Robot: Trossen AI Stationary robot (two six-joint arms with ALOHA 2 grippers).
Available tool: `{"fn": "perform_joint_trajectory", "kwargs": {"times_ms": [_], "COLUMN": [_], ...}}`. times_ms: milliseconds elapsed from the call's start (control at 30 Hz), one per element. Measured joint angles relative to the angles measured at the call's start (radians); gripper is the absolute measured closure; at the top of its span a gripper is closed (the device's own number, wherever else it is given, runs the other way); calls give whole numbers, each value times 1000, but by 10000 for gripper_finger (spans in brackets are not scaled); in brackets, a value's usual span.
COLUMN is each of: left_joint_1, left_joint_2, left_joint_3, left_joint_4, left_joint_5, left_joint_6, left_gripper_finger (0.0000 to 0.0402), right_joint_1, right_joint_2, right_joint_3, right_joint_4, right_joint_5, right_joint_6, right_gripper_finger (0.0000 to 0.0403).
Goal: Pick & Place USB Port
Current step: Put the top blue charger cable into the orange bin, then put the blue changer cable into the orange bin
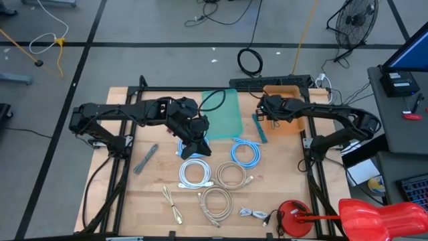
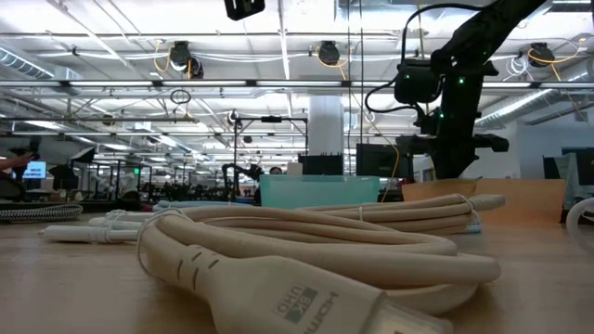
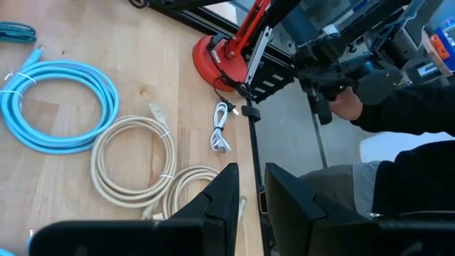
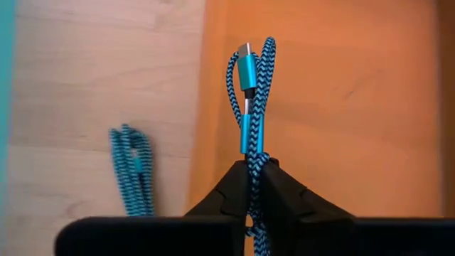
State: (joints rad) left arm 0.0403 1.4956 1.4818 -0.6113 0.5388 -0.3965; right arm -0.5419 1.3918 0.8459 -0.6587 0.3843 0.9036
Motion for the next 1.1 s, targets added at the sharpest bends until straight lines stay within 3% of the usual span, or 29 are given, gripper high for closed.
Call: {"fn": "perform_joint_trajectory", "kwargs": {"times_ms": [233,467,633,867,1100], "left_joint_1": [14,14,14,14,27], "left_joint_2": [0,0,0,0,0], "left_joint_3": [0,0,0,0,0], "left_joint_4": [0,-1,-7,-7,-7], "left_joint_5": [0,0,0,-8,-9], "left_joint_6": [7,19,25,36,45], "left_gripper_finger": [330,330,330,330,330], "right_joint_1": [0,0,0,42,129], "right_joint_2": [-4,-45,-120,-197,-174], "right_joint_3": [0,-1,-1,0,0], "right_joint_4": [0,41,143,334,249], "right_joint_5": [-10,-25,-91,-310,-306], "right_joint_6": [0,-2,-28,-115,-124], "right_gripper_finger": [317,281,274,273,273]}}
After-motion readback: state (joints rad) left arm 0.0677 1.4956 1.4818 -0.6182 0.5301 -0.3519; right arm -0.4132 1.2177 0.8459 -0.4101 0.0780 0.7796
